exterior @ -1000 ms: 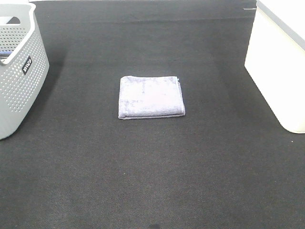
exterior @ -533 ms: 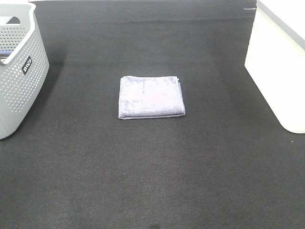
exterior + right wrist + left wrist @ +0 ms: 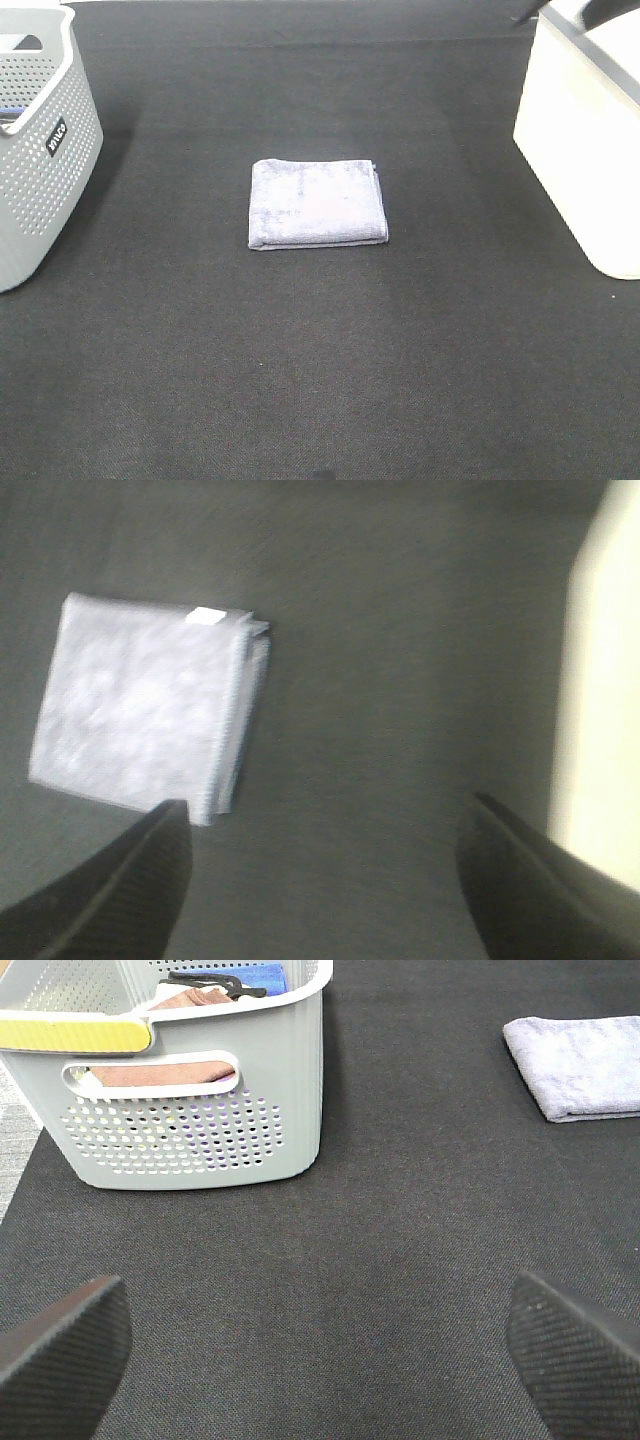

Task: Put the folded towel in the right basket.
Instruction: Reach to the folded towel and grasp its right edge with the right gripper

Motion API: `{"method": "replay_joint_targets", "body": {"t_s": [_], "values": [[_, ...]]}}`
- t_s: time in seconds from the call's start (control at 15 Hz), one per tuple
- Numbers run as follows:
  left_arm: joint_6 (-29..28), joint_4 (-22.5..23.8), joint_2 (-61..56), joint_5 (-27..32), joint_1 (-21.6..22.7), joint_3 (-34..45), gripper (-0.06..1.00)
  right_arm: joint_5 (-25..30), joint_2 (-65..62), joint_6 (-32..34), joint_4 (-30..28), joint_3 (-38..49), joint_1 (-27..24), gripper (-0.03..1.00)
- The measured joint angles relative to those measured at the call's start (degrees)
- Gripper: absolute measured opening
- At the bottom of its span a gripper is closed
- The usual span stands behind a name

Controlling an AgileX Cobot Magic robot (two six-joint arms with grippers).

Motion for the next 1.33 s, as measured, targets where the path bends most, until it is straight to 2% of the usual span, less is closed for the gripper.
{"method": "replay_joint_targets", "body": {"t_s": [0.2, 0.33, 0.4, 0.6, 0.93, 1.13, 1.33], "values": [[0.0, 0.0, 0.0, 0.0, 0.0, 0.0, 0.97, -0.1, 9.2, -0.3, 0.6, -3.3, 6.1, 0.70], [0.0, 0.0, 0.0, 0.0, 0.0, 0.0, 0.97, -0.2, 14.8, -0.3, 2.8, -6.2, 7.5, 0.70], [0.0, 0.0, 0.0, 0.0, 0.0, 0.0, 0.97, -0.2, 14.8, -0.3, 2.8, -6.2, 7.5, 0.70], [0.0, 0.0, 0.0, 0.0, 0.0, 0.0, 0.97, 1.0, 22.9, -0.7, 8.9, -11.7, 7.5, 0.70], [0.0, 0.0, 0.0, 0.0, 0.0, 0.0, 0.97, 7.7, 34.5, -1.7, 14.5, -20.0, 5.7, 0.70], [0.0, 0.0, 0.0, 0.0, 0.0, 0.0, 0.97, 8.6, 37.9, -2.5, 15.9, -22.1, 5.2, 0.70], [0.0, 0.0, 0.0, 0.0, 0.0, 0.0, 0.97, 8.8, 40.3, -4.6, 20.3, -22.2, 5.3, 0.70]]}}
